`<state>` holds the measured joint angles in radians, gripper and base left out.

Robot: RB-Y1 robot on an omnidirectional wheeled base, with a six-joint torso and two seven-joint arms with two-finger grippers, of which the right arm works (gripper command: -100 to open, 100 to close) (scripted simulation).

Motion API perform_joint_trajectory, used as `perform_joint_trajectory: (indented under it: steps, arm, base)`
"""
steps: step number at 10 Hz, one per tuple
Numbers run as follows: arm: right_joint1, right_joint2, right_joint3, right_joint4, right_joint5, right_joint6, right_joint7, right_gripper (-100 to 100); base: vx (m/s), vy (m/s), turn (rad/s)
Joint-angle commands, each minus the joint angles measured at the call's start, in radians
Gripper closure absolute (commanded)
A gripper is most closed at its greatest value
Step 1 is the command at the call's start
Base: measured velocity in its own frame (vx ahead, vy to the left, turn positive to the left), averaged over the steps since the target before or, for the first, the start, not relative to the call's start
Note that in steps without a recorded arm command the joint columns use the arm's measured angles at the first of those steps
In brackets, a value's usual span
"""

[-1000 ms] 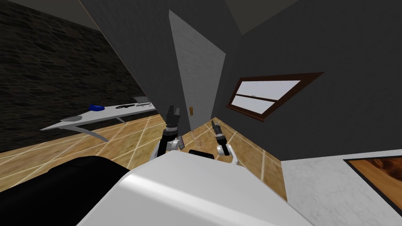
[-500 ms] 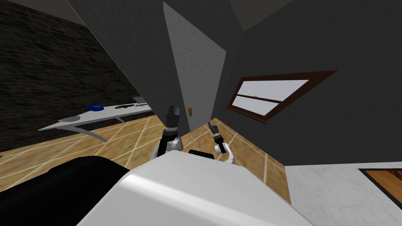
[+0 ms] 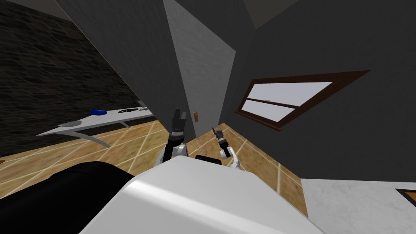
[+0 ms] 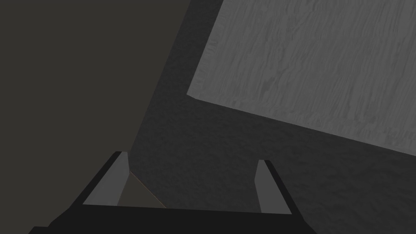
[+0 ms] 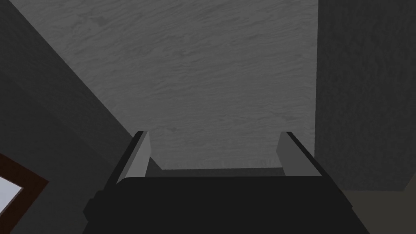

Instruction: Pull the door open

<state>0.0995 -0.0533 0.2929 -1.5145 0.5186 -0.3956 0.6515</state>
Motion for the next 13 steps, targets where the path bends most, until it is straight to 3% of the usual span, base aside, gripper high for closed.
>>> perform_joint_trajectory:
  steps: [1, 8, 13]
  arm:
    - [-0.012, 0.008, 0.007, 0.031, 0.014, -0.003, 0.029, -100]
    - [-0.076, 0.042, 0.054, 0.156, 0.088, 0.014, 0.154, -100]
    - [-0.122, 0.077, 0.088, 0.247, 0.141, 0.026, 0.245, -100]
  base:
    - [0.097, -0.004, 0.024]
    - [0.114, 0.011, 0.043]
    - [0.167, 0.097, 0.072]
